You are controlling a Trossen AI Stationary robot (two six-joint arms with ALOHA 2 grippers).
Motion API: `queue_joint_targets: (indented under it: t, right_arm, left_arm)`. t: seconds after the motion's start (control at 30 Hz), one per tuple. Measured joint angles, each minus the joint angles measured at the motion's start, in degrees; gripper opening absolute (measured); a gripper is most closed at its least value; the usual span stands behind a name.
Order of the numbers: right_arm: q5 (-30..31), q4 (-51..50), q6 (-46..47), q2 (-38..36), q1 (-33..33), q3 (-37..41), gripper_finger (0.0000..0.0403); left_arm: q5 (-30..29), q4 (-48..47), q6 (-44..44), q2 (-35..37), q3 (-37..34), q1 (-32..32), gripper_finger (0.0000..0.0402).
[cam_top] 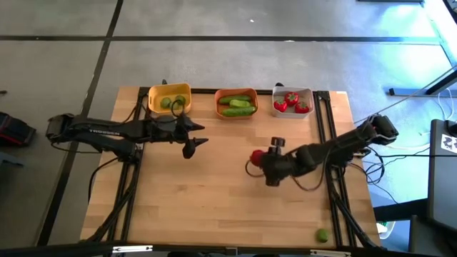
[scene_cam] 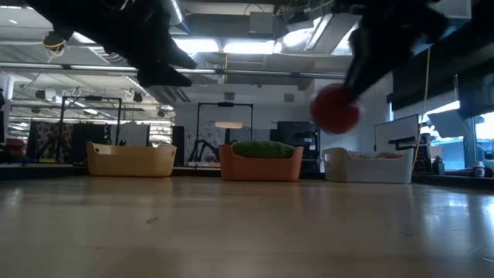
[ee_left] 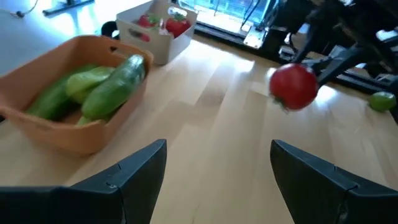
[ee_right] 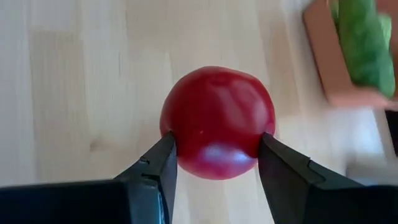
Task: Sort produce into baskets
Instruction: Put the tomato into the white bin
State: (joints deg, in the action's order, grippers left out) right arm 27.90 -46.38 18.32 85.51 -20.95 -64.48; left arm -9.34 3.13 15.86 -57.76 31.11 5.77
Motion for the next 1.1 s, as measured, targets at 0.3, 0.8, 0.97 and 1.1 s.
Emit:
queue_joint_targets:
  t: [0.3,0.8,0.97,1.1]
  right_arm:
    - [-10.1,21.8,-12.3,-1.8,10.5,7.8,0.0169]
    - [-15.5,37.1,-14.2,-1.8,18.5,15.1,0.017]
    - [-15.5,37.8,-13.9,-1.8,18.4,15.1,0.017]
    - [-15.5,39.4,-13.8,-1.8,18.4,15.1,0.017]
  left_arm:
    - [0.0,8.3,-1.9,-7.0,0.0,-2.9,0.0282]
    - [0.4,0.9,-0.7,-9.5,0.1,-4.1,0.0282]
    - [2.9,-17.0,4.4,-5.3,5.0,-7.4,0.0282]
    - [3.7,-30.8,8.7,-3.5,10.7,-13.8,0.0282]
